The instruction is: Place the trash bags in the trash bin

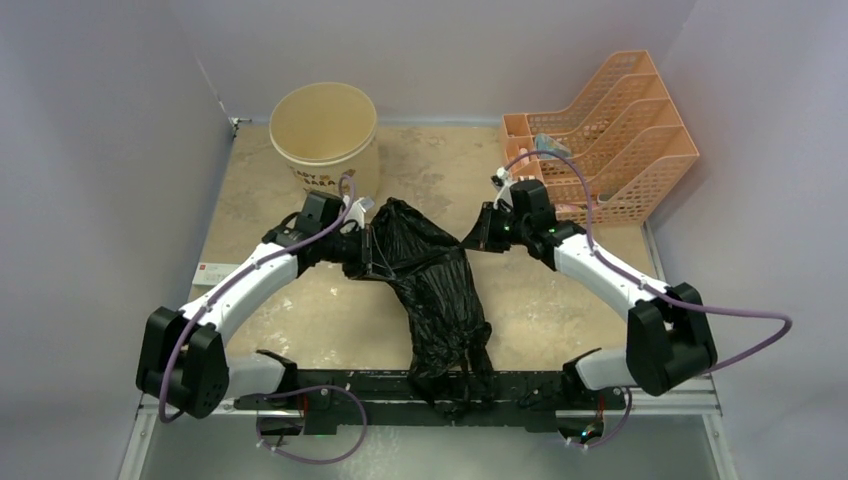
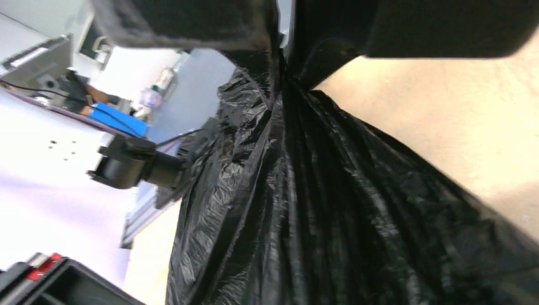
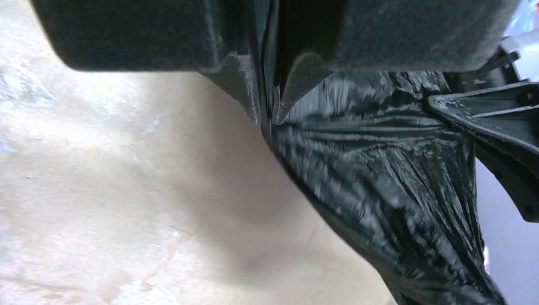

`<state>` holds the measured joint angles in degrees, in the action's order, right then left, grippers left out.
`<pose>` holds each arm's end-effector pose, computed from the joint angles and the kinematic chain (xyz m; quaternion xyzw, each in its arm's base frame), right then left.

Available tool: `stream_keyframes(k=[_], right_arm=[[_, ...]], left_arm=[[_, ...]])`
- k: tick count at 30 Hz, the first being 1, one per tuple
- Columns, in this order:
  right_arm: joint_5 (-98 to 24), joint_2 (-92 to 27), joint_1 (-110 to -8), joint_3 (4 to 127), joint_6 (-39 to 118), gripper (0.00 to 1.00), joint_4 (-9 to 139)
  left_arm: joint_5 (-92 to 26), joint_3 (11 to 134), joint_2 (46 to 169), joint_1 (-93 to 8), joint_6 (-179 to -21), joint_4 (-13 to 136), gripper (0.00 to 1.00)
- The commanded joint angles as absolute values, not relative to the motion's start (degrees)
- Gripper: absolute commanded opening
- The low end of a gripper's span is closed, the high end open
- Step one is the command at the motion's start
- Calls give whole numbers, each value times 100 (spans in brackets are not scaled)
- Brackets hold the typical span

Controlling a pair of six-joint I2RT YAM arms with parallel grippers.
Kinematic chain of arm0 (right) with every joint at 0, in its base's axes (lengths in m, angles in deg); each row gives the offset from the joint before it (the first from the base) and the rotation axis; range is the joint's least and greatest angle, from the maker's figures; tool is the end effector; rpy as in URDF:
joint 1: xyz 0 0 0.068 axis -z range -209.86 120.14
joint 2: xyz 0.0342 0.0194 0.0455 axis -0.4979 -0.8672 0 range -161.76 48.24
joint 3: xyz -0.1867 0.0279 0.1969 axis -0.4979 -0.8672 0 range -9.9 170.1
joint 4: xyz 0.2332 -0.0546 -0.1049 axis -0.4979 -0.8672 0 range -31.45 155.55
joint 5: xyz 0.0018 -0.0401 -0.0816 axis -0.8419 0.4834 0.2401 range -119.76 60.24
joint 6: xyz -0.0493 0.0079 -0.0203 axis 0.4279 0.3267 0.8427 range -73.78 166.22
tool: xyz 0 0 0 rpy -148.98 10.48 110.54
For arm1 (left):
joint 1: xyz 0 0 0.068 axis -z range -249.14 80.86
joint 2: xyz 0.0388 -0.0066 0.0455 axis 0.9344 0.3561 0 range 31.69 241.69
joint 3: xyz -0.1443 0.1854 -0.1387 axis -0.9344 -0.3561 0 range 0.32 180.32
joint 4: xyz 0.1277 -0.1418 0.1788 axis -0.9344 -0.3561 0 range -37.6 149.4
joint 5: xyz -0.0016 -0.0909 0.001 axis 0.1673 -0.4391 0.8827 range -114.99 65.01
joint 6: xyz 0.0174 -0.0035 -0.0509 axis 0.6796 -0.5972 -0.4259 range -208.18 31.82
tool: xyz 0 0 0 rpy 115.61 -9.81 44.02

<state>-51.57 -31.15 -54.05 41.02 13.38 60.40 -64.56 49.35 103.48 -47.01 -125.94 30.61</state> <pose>0.2725 0.1368 0.2496 -0.0238 0.8697 0.3680 0.3280 0.2228 -0.1151 0.2454 -0.0104 0.8954 -0.4316 0.1090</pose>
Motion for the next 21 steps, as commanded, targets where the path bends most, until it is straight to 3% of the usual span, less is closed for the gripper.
stream_keyframes(k=[1,2,4,6,12,16,21], right_arm=[[-4796,-2722,-5352,3890,1721,17,6083],[-4780,-2633,-5354,3828,1709,18,6113],[-4604,-2424,-5351,3766,1727,24,6210],[-4556,-2286,-5351,3752,1788,39,6257],[-5926,-2079,-5492,3583,2156,60,6765],[-5489,-2247,-6319,3629,2159,74,6886],[-5363,-2530,-6913,3679,2047,79,7272]], left_arm=[[-5928,4938,10479,-4725,-12306,3342,14],[-5854,4856,10456,-4725,-12300,3354,26],[-5782,4616,10299,-4725,-12382,3500,58],[-5775,4378,10062,-4725,-12517,3664,71],[-5503,3726,9200,-4725,-12980,3909,78],[-4933,3257,8439,-4725,-13534,3810,80],[-4179,2864,7738,-4732,-14223,3499,80]])
